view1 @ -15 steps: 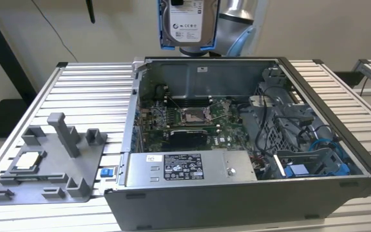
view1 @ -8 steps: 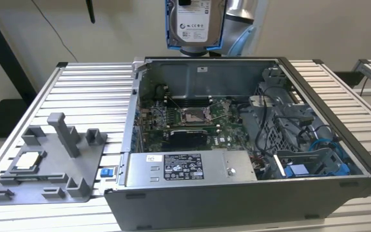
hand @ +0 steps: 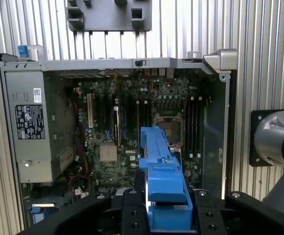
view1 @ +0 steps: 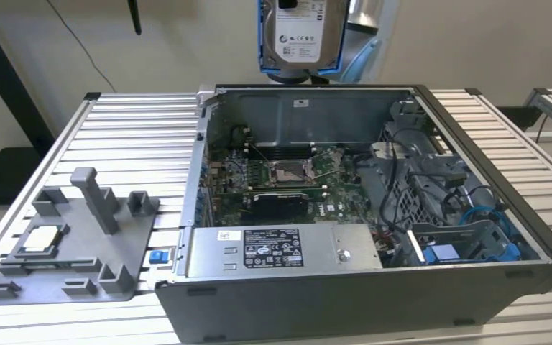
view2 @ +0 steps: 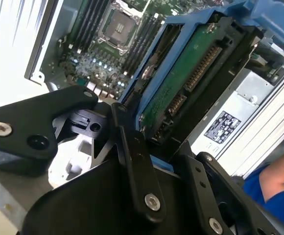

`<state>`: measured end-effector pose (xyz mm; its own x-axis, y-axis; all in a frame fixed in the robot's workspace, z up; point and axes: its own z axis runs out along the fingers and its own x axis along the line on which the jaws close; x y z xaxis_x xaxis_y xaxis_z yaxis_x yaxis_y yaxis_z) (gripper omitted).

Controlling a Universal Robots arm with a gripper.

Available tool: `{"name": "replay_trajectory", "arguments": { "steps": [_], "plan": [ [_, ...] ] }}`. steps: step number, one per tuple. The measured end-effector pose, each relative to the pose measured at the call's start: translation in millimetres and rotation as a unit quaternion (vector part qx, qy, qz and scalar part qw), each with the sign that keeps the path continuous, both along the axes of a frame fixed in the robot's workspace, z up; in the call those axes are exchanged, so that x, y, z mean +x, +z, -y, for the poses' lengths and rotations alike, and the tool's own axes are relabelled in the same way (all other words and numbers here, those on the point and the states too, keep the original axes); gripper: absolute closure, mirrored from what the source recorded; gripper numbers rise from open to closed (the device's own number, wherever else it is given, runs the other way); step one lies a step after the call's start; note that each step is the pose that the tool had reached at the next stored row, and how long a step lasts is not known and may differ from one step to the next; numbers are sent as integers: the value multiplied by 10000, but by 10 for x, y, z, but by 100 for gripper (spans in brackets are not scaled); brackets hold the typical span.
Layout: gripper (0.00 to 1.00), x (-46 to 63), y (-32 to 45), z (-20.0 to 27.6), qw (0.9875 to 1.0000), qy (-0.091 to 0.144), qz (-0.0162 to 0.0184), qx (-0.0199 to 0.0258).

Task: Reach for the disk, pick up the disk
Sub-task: 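Pick up the disk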

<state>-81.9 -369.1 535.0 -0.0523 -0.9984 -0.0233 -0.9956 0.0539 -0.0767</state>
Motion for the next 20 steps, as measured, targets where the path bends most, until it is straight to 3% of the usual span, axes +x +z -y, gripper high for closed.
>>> {"name": "replay_trajectory", "arguments": {
  "steps": [7,20],
  "plan": [
    [100,150,0,0,10000,0,0,0],
    [100,564,0,0,10000,0,-3,0]
  ]
}}
